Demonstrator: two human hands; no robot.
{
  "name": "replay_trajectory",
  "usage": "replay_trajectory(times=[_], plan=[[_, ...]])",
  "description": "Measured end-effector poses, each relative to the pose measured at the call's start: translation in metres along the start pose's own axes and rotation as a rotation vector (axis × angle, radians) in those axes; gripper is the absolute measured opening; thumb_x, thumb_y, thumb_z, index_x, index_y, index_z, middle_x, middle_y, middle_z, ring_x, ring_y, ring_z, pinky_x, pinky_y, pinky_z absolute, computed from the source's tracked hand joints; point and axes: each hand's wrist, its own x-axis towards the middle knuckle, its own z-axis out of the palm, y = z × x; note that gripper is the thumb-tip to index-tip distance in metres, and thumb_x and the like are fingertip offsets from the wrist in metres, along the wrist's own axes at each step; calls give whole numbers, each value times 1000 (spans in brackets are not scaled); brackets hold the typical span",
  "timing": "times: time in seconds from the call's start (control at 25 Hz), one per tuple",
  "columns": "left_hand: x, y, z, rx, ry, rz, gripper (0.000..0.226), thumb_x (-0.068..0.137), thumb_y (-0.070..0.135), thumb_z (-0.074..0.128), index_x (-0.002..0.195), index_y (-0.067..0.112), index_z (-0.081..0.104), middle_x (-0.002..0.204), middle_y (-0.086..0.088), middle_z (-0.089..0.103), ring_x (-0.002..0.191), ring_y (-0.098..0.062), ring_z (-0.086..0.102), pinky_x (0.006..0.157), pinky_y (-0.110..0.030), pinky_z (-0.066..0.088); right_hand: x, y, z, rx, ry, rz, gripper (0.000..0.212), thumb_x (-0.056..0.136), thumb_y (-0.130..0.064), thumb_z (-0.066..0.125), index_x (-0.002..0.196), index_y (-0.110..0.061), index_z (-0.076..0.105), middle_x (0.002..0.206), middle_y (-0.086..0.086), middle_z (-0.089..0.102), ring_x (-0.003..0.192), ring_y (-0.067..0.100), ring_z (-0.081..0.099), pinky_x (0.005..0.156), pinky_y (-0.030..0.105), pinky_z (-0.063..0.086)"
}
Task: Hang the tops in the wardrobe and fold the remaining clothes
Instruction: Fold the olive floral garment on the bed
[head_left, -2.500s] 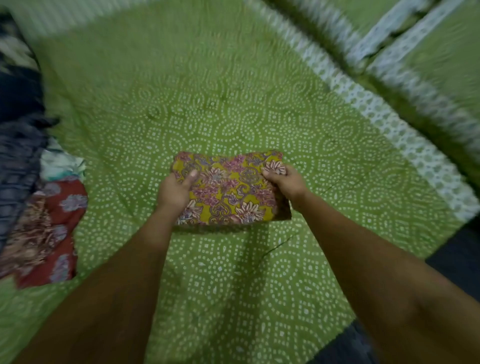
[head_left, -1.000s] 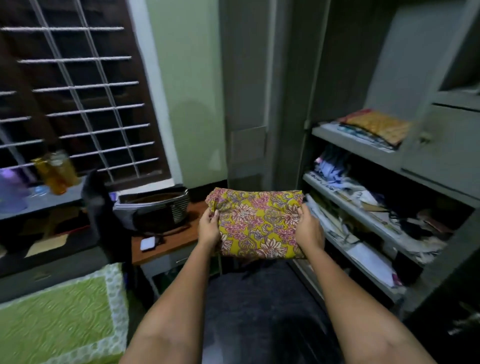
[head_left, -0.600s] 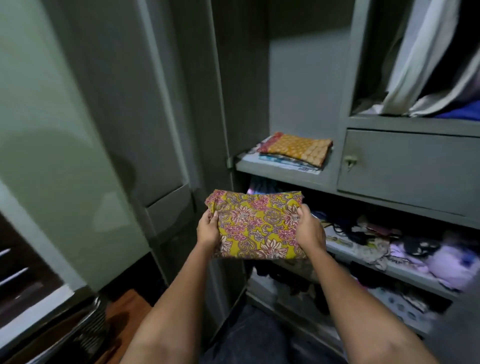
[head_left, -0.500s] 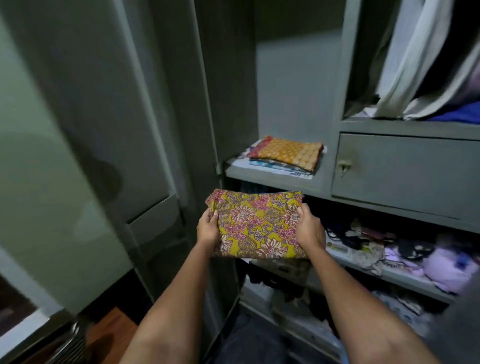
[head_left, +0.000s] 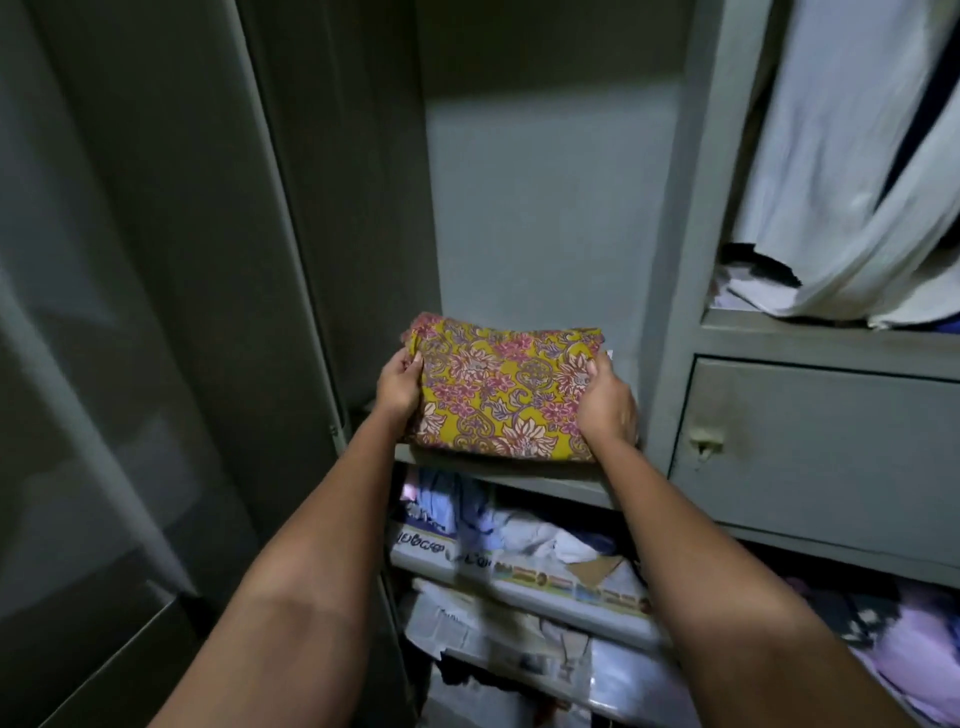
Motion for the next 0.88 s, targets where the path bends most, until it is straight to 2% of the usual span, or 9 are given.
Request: replay_trajectory(times=[0.2,0.32,0.4,0.48,0.6,0.64,0.72,0.8,0.88], plan=[[114,-1,39,35,-133,-13,24,101,19,42,117,14,59,117,-17,63,111,-35,59,98,-48,46,85,-7,32,-32,103,122,30,100,-14,29,122,-20,49,116,17,64,98,36,60,71,34,42],[147,-27,52,313,-185,-87,28,100,23,45,118,4,57,114,-19,62,115,-40,56,99,-45,44,109,0,49,-237,64,233,34,100,-10,29,128,-15,47,116,18,62,104,35,59,74,35,43],[156,-32,58,746,6,-44,40,96,33,49,126,7,51,127,-19,56,121,-37,49,98,-42,39,114,5,61,-443,93,169,30,98,-10,37,126,-11,47,119,16,61,110,33,54,84,38,45],[152,-18,76,920,168,224,44,94,37,50,130,12,48,132,-13,52,123,-32,46,99,-41,34,125,-1,77,-515,129,-18,28,94,-11,45,121,-10,51,118,14,60,110,31,52,96,38,38],[149,-10,121,999,-173,582,33,100,32,35,120,18,57,126,-10,59,117,-29,52,99,-39,34,144,-25,101,-468,-44,-56,32,93,-10,41,120,-11,60,122,12,60,116,27,53,109,36,29],[149,-21,129,1103,-300,569,37,101,32,30,122,18,56,130,-11,57,122,-28,48,104,-40,30,144,-27,110,-454,-181,-9,36,98,-17,36,127,-12,56,132,15,55,125,28,47,111,38,26],[159,-46,129,1287,-505,388,51,102,39,19,144,15,36,154,-9,31,143,-25,22,118,-43,7,140,-15,126,-535,-397,13,49,104,-34,22,147,-14,34,154,10,29,144,24,21,118,42,10],[171,-61,119,1336,-534,266,63,99,52,14,153,19,10,161,-1,2,148,-23,-5,117,-44,-10,140,-1,127,-635,-420,21,59,102,-46,13,153,-16,13,161,2,8,148,19,0,117,46,-6],[180,-66,111,1321,-492,196,74,95,64,16,153,21,1,160,1,-8,147,-23,-13,115,-45,-11,144,6,124,-642,-400,108,67,98,-57,12,154,-20,5,161,-2,-2,147,19,-8,116,48,-9]])
